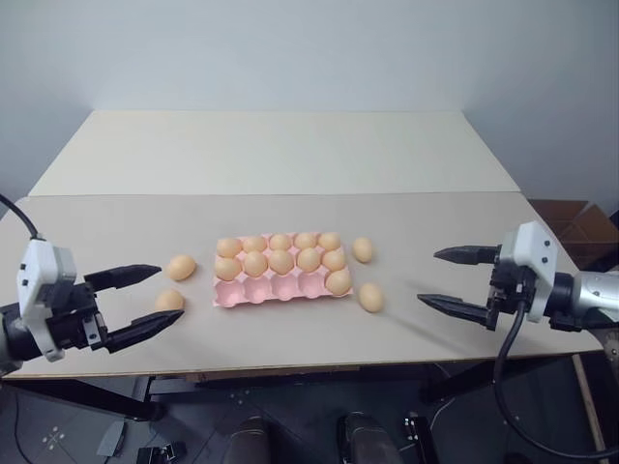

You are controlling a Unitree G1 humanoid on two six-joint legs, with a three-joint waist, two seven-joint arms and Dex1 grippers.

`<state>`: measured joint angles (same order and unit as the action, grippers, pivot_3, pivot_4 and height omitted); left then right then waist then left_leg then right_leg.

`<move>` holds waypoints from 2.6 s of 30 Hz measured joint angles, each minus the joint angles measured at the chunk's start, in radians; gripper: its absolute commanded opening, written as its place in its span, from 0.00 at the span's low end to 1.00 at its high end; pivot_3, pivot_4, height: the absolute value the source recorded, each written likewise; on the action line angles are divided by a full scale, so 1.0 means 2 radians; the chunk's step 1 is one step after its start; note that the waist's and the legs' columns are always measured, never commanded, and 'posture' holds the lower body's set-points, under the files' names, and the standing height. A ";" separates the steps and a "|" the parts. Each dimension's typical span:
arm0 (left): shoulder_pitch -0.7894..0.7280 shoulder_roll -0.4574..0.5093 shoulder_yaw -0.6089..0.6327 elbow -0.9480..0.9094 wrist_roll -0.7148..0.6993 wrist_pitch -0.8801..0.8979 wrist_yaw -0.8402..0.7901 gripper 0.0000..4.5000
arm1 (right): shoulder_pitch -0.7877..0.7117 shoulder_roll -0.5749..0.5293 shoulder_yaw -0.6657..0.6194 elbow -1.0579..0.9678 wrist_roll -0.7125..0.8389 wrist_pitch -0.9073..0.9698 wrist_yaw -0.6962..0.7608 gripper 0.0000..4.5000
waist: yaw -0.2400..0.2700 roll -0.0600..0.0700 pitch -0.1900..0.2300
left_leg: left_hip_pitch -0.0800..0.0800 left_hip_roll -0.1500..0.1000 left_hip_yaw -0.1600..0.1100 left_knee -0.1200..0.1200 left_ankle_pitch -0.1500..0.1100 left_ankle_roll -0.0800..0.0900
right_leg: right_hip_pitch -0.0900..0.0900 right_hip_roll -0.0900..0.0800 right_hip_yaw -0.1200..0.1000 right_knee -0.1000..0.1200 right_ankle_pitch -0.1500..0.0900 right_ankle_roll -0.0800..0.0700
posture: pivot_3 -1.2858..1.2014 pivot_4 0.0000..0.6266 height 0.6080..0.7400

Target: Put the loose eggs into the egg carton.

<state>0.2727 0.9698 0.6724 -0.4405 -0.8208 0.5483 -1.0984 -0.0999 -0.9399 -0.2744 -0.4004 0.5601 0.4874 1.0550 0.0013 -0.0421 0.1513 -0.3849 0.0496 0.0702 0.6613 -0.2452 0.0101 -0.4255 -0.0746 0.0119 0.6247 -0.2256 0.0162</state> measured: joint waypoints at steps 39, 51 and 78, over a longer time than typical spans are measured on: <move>-0.022 -0.015 -0.012 -0.008 -0.040 0.031 -0.045 1.00 | -0.142 0.133 0.192 -0.012 -0.140 0.147 -0.175 0.51 | -0.009 0.000 0.000 | 0.000 0.000 0.000 0.000 0.000 0.000 | -0.001 0.000 0.000 0.001 0.001 -0.001 | 0.52 0.24 1.00; -0.015 -0.022 -0.011 -0.019 -0.040 0.031 -0.035 1.00 | -0.243 0.293 0.353 0.037 -0.206 0.160 -0.254 0.67 | -0.007 0.000 0.000 | -0.002 0.000 -0.001 0.000 0.000 0.000 | -0.003 0.001 -0.001 0.001 0.003 -0.002 | 0.52 0.24 1.00; 0.054 -0.030 0.048 -0.008 -0.024 0.033 -0.036 1.00 | -0.036 0.094 0.069 -0.007 -0.074 0.028 -0.035 0.99 | -0.009 0.000 0.000 | 0.000 0.000 0.000 0.000 0.000 0.000 | 0.000 0.001 -0.001 0.000 -0.001 0.000 | 0.52 0.24 1.00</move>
<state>0.3806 0.9099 0.7692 -0.4568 -0.8697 0.6141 -1.1700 -0.1724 -0.7523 -0.1365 -0.4141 0.4126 0.5439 0.9850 -0.0159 -0.0421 0.1517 -0.3850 0.0502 0.0695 0.6609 -0.2458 0.0109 -0.4264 -0.0734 0.0107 0.6256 -0.2271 0.0164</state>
